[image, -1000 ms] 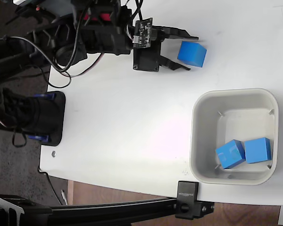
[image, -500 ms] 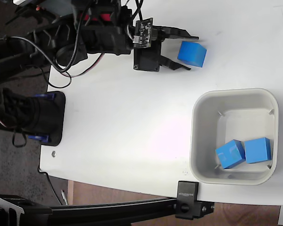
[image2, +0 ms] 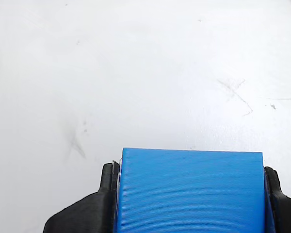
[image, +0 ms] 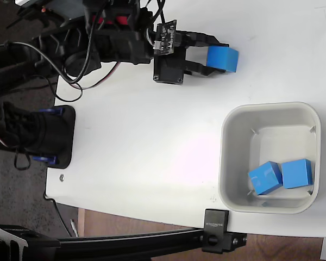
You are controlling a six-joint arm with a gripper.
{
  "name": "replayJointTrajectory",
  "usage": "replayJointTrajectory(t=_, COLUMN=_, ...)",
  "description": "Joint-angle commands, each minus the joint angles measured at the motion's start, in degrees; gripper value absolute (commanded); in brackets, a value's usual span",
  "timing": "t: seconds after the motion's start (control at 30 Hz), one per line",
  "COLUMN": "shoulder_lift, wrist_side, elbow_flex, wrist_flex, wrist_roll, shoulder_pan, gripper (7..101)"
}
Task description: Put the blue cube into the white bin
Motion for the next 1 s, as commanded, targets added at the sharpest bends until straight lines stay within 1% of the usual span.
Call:
replayJointTrajectory(t=0.03, shoulder_lift=5.36, wrist_side=0.88, elbow_flex=-2.55, wrist_flex=2.37, wrist_roll=-1.32, shoulder_pan=0.09, gripper=44.6)
replayJointTrajectory(t=0.1, shoulder_lift=8.17, wrist_side=0.79, elbow_flex=-4.66, wrist_flex=7.56, wrist_roll=-3.16, shoulder_pan=0.62, gripper=44.6)
replayJointTrajectory(t=0.17, shoulder_lift=11.78, wrist_side=-1.23, elbow_flex=-6.77, wrist_flex=11.95, wrist_roll=-6.50, shoulder_pan=2.64, gripper=44.6)
replayJointTrajectory(t=0.27, shoulder_lift=15.73, wrist_side=-6.33, elbow_flex=-11.87, wrist_flex=18.72, wrist_roll=-12.48, shoulder_pan=8.00, gripper=44.9)
replayJointTrajectory(t=0.4, shoulder_lift=16.26, wrist_side=-13.01, elbow_flex=-20.13, wrist_flex=25.31, wrist_roll=-19.51, shoulder_pan=16.08, gripper=45.2)
replayJointTrajectory(t=0.43, shoulder_lift=16.52, wrist_side=-14.94, elbow_flex=-20.92, wrist_flex=25.40, wrist_roll=-21.01, shoulder_pan=18.19, gripper=45.4)
replayJointTrajectory(t=0.5, shoulder_lift=17.31, wrist_side=-19.16, elbow_flex=-21.01, wrist_flex=23.73, wrist_roll=-23.55, shoulder_pan=22.41, gripper=45.7)
replayJointTrajectory(t=0.6, shoulder_lift=16.96, wrist_side=-25.84, elbow_flex=-20.92, wrist_flex=20.39, wrist_roll=-26.72, shoulder_pan=28.39, gripper=45.7)
replayJointTrajectory(t=0.63, shoulder_lift=16.52, wrist_side=-28.30, elbow_flex=-20.30, wrist_flex=18.28, wrist_roll=-27.33, shoulder_pan=30.23, gripper=45.7)
replayJointTrajectory(t=0.67, shoulder_lift=15.73, wrist_side=-30.59, elbow_flex=-20.13, wrist_flex=16.26, wrist_roll=-27.60, shoulder_pan=31.82, gripper=45.7)
replayJointTrajectory(t=0.7, shoulder_lift=14.41, wrist_side=-32.26, elbow_flex=-20.92, wrist_flex=15.47, wrist_roll=-27.77, shoulder_pan=32.96, gripper=46.2)
replayJointTrajectory(t=0.77, shoulder_lift=11.43, wrist_side=-34.98, elbow_flex=-23.91, wrist_flex=15.47, wrist_roll=-28.30, shoulder_pan=34.28, gripper=48.4)
replayJointTrajectory(t=0.83, shoulder_lift=8.96, wrist_side=-36.74, elbow_flex=-26.98, wrist_flex=16.35, wrist_roll=-28.65, shoulder_pan=34.89, gripper=52.7)
replayJointTrajectory(t=0.97, shoulder_lift=8.17, wrist_side=-38.14, elbow_flex=-27.51, wrist_flex=16.87, wrist_roll=-28.65, shoulder_pan=34.80, gripper=67.5)
replayJointTrajectory(t=1.0, shoulder_lift=8.61, wrist_side=-37.88, elbow_flex=-26.72, wrist_flex=16.79, wrist_roll=-28.65, shoulder_pan=34.54, gripper=72.6)
